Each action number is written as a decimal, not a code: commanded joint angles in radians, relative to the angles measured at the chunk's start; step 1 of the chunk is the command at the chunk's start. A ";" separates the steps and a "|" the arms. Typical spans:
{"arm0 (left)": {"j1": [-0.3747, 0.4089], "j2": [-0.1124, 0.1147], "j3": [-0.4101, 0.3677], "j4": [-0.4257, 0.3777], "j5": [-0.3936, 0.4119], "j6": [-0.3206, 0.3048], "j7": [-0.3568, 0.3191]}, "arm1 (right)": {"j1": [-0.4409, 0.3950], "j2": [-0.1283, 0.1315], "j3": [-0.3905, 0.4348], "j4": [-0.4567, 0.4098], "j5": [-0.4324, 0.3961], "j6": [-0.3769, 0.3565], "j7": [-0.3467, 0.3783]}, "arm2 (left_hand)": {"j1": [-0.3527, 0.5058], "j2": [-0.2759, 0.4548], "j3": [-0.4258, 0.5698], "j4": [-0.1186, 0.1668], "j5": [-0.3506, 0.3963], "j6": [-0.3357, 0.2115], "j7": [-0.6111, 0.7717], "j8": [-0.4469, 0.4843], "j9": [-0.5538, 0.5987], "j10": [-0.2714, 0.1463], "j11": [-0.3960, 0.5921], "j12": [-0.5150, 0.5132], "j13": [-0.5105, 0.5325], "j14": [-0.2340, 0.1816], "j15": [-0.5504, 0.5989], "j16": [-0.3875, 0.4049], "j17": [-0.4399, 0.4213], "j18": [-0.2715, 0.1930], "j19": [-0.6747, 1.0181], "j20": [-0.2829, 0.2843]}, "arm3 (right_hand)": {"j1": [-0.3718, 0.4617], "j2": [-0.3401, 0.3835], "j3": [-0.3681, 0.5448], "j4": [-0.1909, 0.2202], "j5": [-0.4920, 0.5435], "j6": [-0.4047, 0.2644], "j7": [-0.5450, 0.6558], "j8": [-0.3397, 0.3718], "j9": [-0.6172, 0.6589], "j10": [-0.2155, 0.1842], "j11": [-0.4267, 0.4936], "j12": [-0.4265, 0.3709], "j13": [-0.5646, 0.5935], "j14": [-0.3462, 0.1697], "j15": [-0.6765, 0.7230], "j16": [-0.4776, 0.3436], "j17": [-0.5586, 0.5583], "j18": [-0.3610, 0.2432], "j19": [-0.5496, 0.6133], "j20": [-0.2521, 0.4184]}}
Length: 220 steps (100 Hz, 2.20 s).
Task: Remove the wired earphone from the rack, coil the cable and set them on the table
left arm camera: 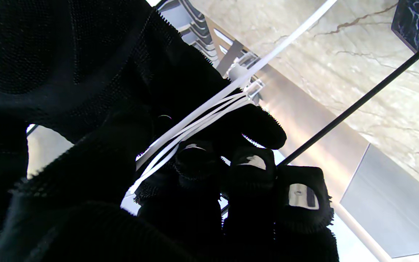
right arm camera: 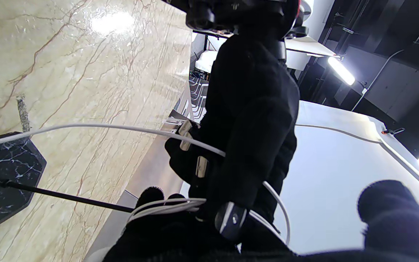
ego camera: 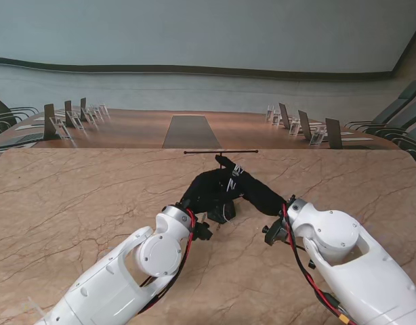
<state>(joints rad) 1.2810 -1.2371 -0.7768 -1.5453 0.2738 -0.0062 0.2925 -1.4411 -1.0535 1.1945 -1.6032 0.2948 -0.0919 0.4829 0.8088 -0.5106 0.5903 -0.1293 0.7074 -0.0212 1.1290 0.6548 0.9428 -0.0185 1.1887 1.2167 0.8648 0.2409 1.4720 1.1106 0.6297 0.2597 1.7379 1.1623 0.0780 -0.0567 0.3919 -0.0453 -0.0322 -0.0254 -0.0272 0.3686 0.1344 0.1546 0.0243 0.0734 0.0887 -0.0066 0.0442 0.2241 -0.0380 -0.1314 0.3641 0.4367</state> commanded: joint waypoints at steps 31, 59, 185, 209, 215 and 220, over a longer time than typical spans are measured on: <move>0.001 -0.053 0.007 0.016 -0.005 0.024 0.033 | -0.045 -0.024 -0.023 -0.087 -0.014 -0.034 0.037 | 0.027 -0.058 0.281 -0.026 0.007 -0.035 -0.175 0.037 -0.091 0.002 -0.055 0.102 -0.117 -0.003 -0.065 0.065 -0.137 -0.028 -0.085 0.113 | 0.011 0.001 -0.028 -0.036 0.184 -0.045 -0.015 -0.078 -0.013 -0.077 -0.060 -0.016 -0.013 -0.065 -0.055 -0.010 -0.018 -0.045 -0.044 -0.001; 0.018 -0.061 -0.027 0.024 -0.015 0.031 0.078 | -0.087 -0.021 0.002 -0.093 -0.042 -0.045 0.018 | 0.031 -0.118 0.470 -0.062 0.040 0.008 -0.134 0.275 -0.125 0.061 -0.019 0.184 -0.196 -0.001 -0.100 0.095 -0.249 -0.039 -0.156 0.165 | 0.005 0.000 -0.024 -0.034 0.184 -0.016 -0.002 -0.077 -0.012 -0.096 -0.070 -0.038 -0.011 -0.085 -0.062 -0.043 -0.012 -0.058 -0.072 0.005; 0.059 -0.060 -0.052 0.011 -0.038 0.034 0.090 | -0.095 -0.029 0.024 -0.055 -0.113 -0.109 -0.061 | 0.042 -0.027 0.391 -0.087 -0.063 0.014 0.042 0.380 -0.228 0.043 0.017 0.227 -0.316 -0.030 -0.182 0.215 -0.416 -0.092 -0.271 0.251 | -0.007 -0.014 0.001 -0.032 0.194 0.037 -0.012 -0.198 -0.011 -0.130 -0.077 -0.086 -0.010 -0.122 -0.070 -0.138 0.023 -0.094 -0.172 0.000; 0.042 -0.056 -0.015 0.025 -0.032 0.049 0.050 | -0.068 -0.023 0.018 -0.078 -0.100 -0.118 -0.029 | 0.050 -0.029 0.387 -0.084 -0.059 0.013 0.040 0.375 -0.228 0.043 0.016 0.228 -0.321 -0.029 -0.186 0.214 -0.422 -0.095 -0.276 0.248 | 0.004 -0.021 0.003 -0.030 0.191 0.042 -0.002 -0.183 -0.011 -0.127 -0.077 -0.086 -0.010 -0.120 -0.070 -0.142 0.025 -0.091 -0.178 -0.004; 0.039 -0.055 -0.011 0.029 -0.025 0.052 0.047 | -0.070 -0.020 0.020 -0.087 -0.100 -0.120 -0.022 | 0.051 -0.029 0.386 -0.083 -0.058 0.012 0.041 0.376 -0.228 0.043 0.016 0.228 -0.320 -0.031 -0.185 0.213 -0.421 -0.095 -0.276 0.248 | 0.008 -0.024 0.004 -0.029 0.191 0.044 0.001 -0.177 -0.011 -0.127 -0.077 -0.086 -0.010 -0.119 -0.070 -0.143 0.026 -0.092 -0.179 -0.005; 0.039 -0.054 -0.011 0.032 -0.023 0.055 0.046 | -0.074 -0.018 0.026 -0.097 -0.101 -0.120 -0.015 | 0.054 -0.027 0.384 -0.083 -0.059 0.012 0.043 0.378 -0.228 0.043 0.016 0.228 -0.322 -0.030 -0.186 0.213 -0.423 -0.096 -0.277 0.247 | 0.010 -0.026 0.003 -0.029 0.191 0.058 0.007 -0.166 -0.011 -0.127 -0.077 -0.086 -0.011 -0.120 -0.071 -0.145 0.027 -0.094 -0.181 -0.005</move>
<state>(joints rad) 1.3050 -1.2768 -0.8137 -1.5201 0.2433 0.0459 0.3661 -1.5186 -1.0578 1.2272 -1.6375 0.1935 -0.1992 0.4480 0.7992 -0.5683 0.9126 -0.2551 0.5779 0.0717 1.2005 1.0391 0.7282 0.0548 1.1842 1.4153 0.5319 0.2393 1.2741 1.2928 0.2158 0.1970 1.4407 1.3635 0.0771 -0.0564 0.3936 -0.0453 0.0884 0.0066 -0.1416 0.1462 0.0915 0.2159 -0.0912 -0.0081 0.0949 -0.0166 -0.0058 0.0970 -0.0132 -0.1568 0.2109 0.4352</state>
